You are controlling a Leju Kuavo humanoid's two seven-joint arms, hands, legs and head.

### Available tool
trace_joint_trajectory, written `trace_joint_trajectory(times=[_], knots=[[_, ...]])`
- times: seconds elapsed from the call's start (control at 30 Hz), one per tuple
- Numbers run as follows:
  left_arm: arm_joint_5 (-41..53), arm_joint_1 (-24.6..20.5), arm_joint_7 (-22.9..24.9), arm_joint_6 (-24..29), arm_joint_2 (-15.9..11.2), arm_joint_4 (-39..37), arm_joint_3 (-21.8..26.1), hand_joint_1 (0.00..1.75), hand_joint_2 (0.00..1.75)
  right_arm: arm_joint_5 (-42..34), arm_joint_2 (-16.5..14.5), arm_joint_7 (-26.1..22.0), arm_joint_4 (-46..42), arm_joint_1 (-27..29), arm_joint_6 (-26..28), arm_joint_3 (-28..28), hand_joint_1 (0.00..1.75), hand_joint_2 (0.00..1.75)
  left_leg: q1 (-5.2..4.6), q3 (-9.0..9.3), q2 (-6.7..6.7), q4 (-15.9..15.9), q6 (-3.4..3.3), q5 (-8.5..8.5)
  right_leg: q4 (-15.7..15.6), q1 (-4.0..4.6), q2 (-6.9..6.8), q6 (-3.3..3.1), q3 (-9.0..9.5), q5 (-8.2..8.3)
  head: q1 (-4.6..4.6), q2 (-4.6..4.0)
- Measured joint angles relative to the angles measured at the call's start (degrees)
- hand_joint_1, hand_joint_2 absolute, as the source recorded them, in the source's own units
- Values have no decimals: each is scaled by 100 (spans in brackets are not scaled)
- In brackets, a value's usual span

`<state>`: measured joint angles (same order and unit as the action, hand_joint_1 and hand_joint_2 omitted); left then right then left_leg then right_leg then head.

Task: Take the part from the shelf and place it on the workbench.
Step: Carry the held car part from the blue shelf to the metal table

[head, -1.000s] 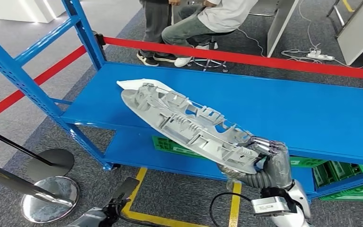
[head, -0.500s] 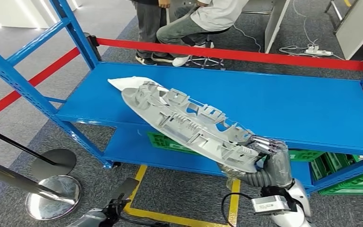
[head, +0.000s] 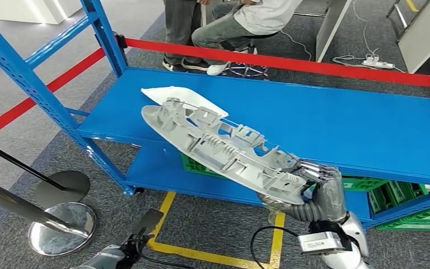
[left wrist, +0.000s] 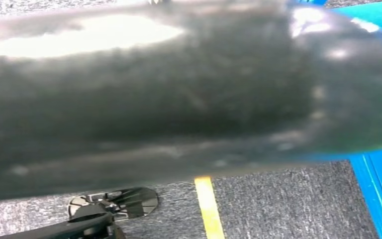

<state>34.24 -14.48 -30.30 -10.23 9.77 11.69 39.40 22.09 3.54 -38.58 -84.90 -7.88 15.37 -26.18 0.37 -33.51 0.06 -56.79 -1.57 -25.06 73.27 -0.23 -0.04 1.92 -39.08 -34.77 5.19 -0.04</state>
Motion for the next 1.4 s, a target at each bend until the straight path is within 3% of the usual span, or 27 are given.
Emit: trace_joint_trajectory(times=[0.07, 0.13, 0.17, 0.27, 0.33, 0.4, 0.47, 0.5, 0.53, 0.6, 0.67, 0.77, 0.8, 0.87, 0.93, 0.97, 1.0, 1.03, 1.13, 1.2, 1.27, 1.3, 1.33, 1.4], knots=[[-3, -1, -1, 0, 3, 0, 1, 0, 0, -5, 0, 1, 7, -13, -2, 0, 175, 175, -1, 0, -5, -3, 19, 14, -712, -6, -4, -12, 360, 395, -1, 0], [-6, -9, -4, 0, 3, 0, 1, 0, 0, -11, 0, -3, 8, -40, -2, -1, 175, 175, -26, -35, -10, -24, 66, 42, -1402, -2, -3, -34, 711, 635, -1, 0], [-6, -11, -6, 0, 3, 0, 1, 0, 0, -13, 0, -4, 9, -48, -3, -1, 175, 175, -37, -67, -11, -38, 98, 63, -1552, 1, 2, -48, 775, 654, 4, 0], [-6, -6, -13, 0, 4, 0, 1, 0, 0, -14, 0, -1, 13, -44, -7, 1, 175, 175, -40, -142, -11, -77, 186, 87, -1572, -5, 17, -124, 737, 678, 9, 0], [-6, -8, -16, 0, 4, 0, 1, 0, 0, -14, -1, -1, 13, -55, -7, 2, 175, 175, -27, -249, -14, -353, 247, -162, -1582, -24, 4, -204, 700, 734, 20, 0], [-7, -8, -17, 0, 3, 0, 1, 0, 0, -15, -2, -3, 14, -65, -8, 3, 175, 175, -12, -504, -14, -1056, 302, -621, -1579, -23, -6, -254, 636, 784, 33, 0], [-8, 2, -17, 0, 1, 0, 1, 0, 0, -15, -2, -2, 21, -60, -10, 4, 175, 175, -6, -683, -15, -1651, 317, -892, -1568, -11, -8, -265, 557, 834, 32, 0], [-8, 5, -17, 0, 0, 0, 1, 0, 0, -15, -2, -2, 24, -57, -10, 4, 175, 175, -6, -635, -15, -1667, 308, -867, -1562, -4, -7, -263, 519, 859, 33, 0], [-8, 5, -17, 0, 0, 0, 1, 0, 0, -15, -2, -2, 26, -55, -11, 4, 175, 175, -8, -473, -15, -1454, 288, -745, -1557, 4, -4, -257, 489, 884, 33, 0], [-8, -8, -18, 0, -1, 0, 1, 0, 0, -15, -3, -2, 27, -56, -11, 5, 175, 175, -22, 24, -19, -665, 221, -440, -1552, 22, 0, -231, 452, 927, 31, 0], [-11, -29, -24, 3, 0, 0, 1, 0, 0, -15, -4, -2, 27, -63, -10, 6, 175, 175, -46, 315, -23, -128, 163, -328, -1540, 37, -4, -181, 412, 973, 29, 0], [-16, -27, -34, 16, 3, 0, 1, 0, 0, -15, -4, -2, 27, -67, -9, 7, 175, 175, -57, 295, -15, -19, 86, -272, -1537, 28, -8, -76, 349, 1041, 29, 0], [-16, -30, -36, 17, 4, 1, 2, 0, 0, -15, -4, -3, 27, -68, -9, 5, 175, 175, -49, 273, -6, 5, 50, -224, -1495, 24, -4, -42, 310, 985, 22, 0], [-17, -50, -37, 13, 11, 1, 2, 0, 0, -15, -4, -5, 27, -78, -10, 2, 175, 175, -30, 195, 11, 44, -13, -121, -1107, 12, 4, 16, 137, 626, 2, 0], [-19, -58, -38, 8, 11, 0, 2, 0, 0, -16, -4, -5, 32, -86, -11, 0, 175, 175, -40, 75, 14, 38, -47, -33, -369, -1, 2, 66, -92, 147, -14, 0], [-21, -56, -38, 7, 9, 0, 2, 0, 0, -17, -4, -4, 38, -85, -11, 1, 175, 175, -44, 13, 16, 32, -48, 10, -79, -6, 1, 82, -150, 18, -12, 0], [-23, -55, -38, 8, 7, 0, 3, 0, 0, -17, -4, -3, 44, -85, -11, 1, 175, 175, -47, -48, 17, 25, -46, 52, 31, -7, 0, 93, -124, 2, -11, 0], [-25, -55, -38, 12, 7, 0, 3, 0, 0, -17, -4, -1, 50, -85, -11, 2, 175, 175, -48, -102, 17, 19, -38, 90, -81, -9, -1, 95, 12, 94, -13, 0], [-37, -58, -44, 25, 14, 1, 3, 0, 0, -18, -4, -2, 55, -110, -13, 2, 175, 175, -59, -215, 11, 3, 18, 191, -1226, -4, -1, 54, 808, 430, -11, 0], [-48, -63, -51, 27, 16, 1, 2, 0, 0, -23, -4, -5, 55, -128, -16, 2, 175, 175, -72, -259, 11, 0, 79, 273, -1666, 12, 6, 5, 1075, 449, -7, 0], [-52, -58, -54, 28, 18, 0, 2, 0, 0, -28, -4, -5, 55, -128, -18, 2, 175, 175, -69, -288, 9, 3, 141, 342, -1706, 12, 5, -74, 1054, 504, -6, 0], [-54, -54, -54, 30, 18, 0, 1, 0, 0, -31, -4, -4, 55, -130, -18, 3, 175, 175, -63, -311, 3, -24, 177, 296, -1713, 4, -1, -128, 1022, 546, -4, 0], [-55, -51, -54, 32, 18, 1, 1, 0, 0, -32, -5, -4, 55, -134, -19, 4, 175, 175, -56, -359, -2, -133, 214, 156, -1722, -7, -9, -186, 980, 597, 4, 0], [-56, -49, -54, 38, 17, 1, 1, 0, 0, -34, -9, -5, 55, -141, -20, 7, 175, 175, -32, -543, -8, -697, 289, -363, -1728, -15, -20, -265, 863, 705, 19, 0]])
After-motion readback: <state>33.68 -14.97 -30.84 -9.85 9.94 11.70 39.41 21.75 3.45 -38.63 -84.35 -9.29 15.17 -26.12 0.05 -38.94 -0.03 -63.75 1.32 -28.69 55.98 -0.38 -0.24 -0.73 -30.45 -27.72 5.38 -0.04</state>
